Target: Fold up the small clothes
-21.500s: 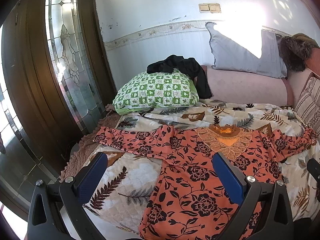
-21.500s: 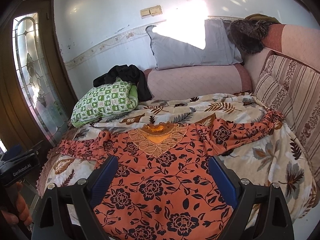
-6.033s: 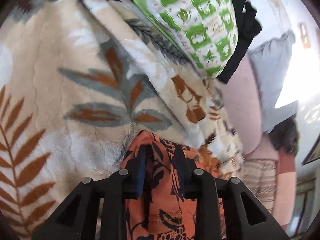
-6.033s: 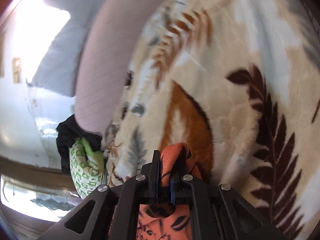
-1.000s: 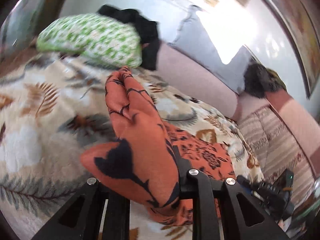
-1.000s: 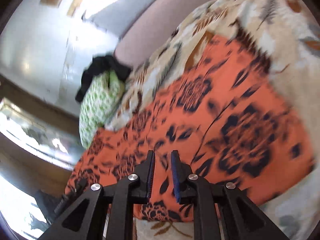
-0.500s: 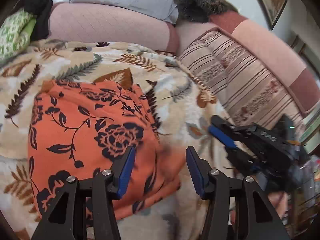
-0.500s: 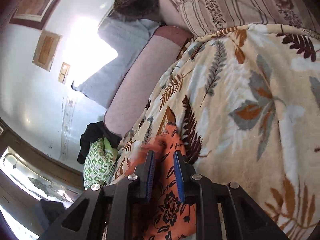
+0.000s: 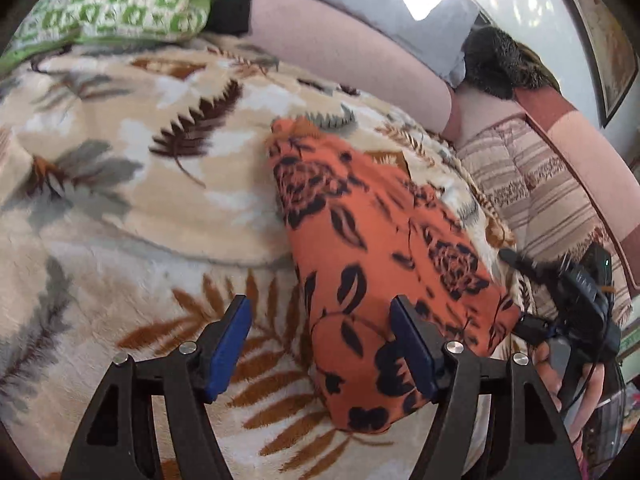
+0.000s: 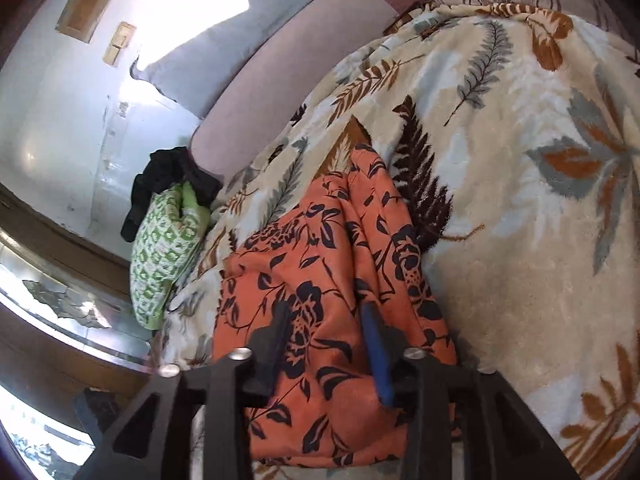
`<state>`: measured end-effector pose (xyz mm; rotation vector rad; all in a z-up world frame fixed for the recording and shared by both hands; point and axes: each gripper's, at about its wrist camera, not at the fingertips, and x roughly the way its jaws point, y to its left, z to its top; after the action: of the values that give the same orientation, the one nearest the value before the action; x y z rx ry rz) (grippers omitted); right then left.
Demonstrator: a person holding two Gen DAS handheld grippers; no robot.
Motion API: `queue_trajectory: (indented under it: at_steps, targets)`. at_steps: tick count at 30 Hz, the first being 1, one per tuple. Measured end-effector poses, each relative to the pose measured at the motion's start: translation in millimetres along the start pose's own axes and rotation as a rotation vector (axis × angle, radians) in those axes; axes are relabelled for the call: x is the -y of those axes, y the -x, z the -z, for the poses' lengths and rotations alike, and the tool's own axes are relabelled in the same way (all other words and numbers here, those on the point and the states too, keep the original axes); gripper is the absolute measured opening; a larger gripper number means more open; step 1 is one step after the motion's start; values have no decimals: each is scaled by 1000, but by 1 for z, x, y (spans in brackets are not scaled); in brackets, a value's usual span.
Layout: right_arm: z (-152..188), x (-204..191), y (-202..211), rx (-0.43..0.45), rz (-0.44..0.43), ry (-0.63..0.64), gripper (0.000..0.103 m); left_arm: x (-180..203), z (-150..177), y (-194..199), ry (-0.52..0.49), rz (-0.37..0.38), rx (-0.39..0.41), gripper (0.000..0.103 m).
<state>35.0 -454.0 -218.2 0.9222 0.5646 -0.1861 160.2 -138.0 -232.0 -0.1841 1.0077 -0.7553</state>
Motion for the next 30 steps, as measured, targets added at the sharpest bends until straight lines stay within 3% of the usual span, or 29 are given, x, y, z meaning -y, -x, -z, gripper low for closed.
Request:
queue_trajectory:
  at_steps: [1,4,6,8,11,14,19,20,22,23,25,28,30]
  targets:
    - [2,-1,-3,14,12,7,83,-1,2,-4,-5,14,-10,72]
    - [9,-4,-31,-94,79,62,81,4,6,-9,-37,60,-39,72]
    - [17,-8,-36,-91,153,125,64,8,8,-8,-66,59,-40,72]
    - [23,-21,-23,-32,179,212,34,8,9,-2,-95,45,-28,72]
    - [34,-48,2,61,253,357,19,15,12,4,-123,57,-20,72]
    - [45,-67,20,101,248,406,18,24,13,0,-140,72,-27,72]
    - [60,-87,47,194,354,514,18,44,13,-13,-195,70,-39,74]
    - [58,-79,40,155,390,506,18,45,13,-19,-187,62,-65,74]
    - [49,-51,10,-14,432,437,19,42,14,-34,-158,52,-139,76]
    - [44,-32,2,-70,406,337,23,38,14,-39,-125,59,-159,76]
    - [32,-19,12,-60,318,216,25,35,12,-35,-84,78,-152,76]
    - [7,-30,41,79,309,186,26,37,7,-20,-122,43,-80,76]
    - [-11,-45,45,109,269,214,26,37,7,-15,-135,18,-63,76]
